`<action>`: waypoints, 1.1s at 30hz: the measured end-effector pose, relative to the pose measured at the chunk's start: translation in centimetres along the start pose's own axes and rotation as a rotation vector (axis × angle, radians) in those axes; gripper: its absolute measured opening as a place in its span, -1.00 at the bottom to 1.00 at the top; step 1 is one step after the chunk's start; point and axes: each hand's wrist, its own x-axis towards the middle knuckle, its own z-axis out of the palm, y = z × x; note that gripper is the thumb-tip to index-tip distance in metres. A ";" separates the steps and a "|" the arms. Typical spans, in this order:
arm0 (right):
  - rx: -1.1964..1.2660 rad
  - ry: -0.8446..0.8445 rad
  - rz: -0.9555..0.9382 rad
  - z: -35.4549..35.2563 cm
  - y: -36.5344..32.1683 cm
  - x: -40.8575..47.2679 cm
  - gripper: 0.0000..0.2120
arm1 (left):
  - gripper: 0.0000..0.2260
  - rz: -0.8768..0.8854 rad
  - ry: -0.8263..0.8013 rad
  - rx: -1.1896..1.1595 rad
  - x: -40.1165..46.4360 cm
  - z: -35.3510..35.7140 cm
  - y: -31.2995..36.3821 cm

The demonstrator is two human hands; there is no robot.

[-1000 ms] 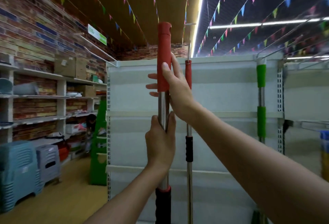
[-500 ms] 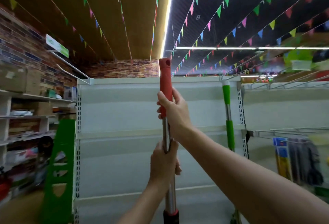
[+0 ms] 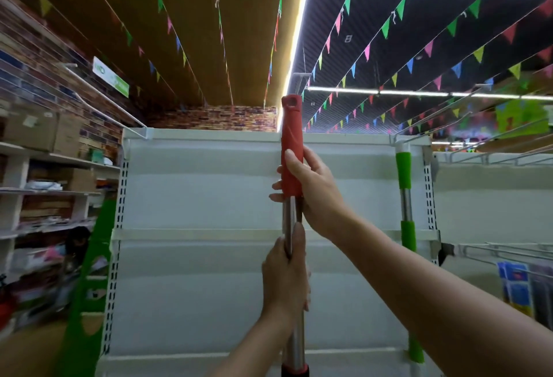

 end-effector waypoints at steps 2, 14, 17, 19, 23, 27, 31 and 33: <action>0.013 -0.006 -0.016 -0.6 0.4 0.9 -0.65 | -0.50 0.014 -0.004 -0.010 0.9 0.4 -0.2; 0.054 0.012 -0.092 -3.1 2.7 5.2 -0.72 | -0.36 0.079 0.025 0.114 5.5 2.7 -1.6; 0.060 0.017 -0.105 -3.4 2.8 5.8 -0.73 | -0.36 0.093 0.041 0.115 6.1 3.1 -1.6; 0.064 0.013 -0.111 -3.5 2.7 6.3 -0.72 | -0.40 0.113 0.057 0.129 6.5 3.4 -1.5; 0.091 -0.004 -0.105 -3.4 2.7 7.3 -0.73 | -0.38 0.136 0.092 0.154 7.5 3.4 -1.6; 0.068 -0.018 -0.095 -3.5 3.7 7.7 -0.71 | -0.41 0.115 0.112 0.158 7.9 3.3 -2.4; 0.069 -0.022 -0.098 -4.2 4.3 7.9 -0.71 | -0.44 0.121 0.106 0.176 8.4 3.7 -3.1; 0.076 -0.021 -0.104 -4.3 4.4 8.0 -0.71 | -0.45 0.125 0.101 0.172 8.5 3.8 -3.2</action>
